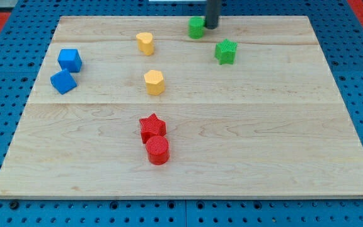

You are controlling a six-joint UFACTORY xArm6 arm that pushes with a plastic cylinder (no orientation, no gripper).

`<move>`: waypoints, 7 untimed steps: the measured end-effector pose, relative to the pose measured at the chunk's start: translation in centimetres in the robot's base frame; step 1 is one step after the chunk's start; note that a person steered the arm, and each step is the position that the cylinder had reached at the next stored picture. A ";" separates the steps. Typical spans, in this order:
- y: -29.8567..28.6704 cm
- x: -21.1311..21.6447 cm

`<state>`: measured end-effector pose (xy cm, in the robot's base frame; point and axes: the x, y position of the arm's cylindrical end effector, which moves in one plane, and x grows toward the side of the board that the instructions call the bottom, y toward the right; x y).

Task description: Place the green circle towards top left

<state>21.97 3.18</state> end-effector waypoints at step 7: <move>-15.8 1.3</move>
<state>23.27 -12.62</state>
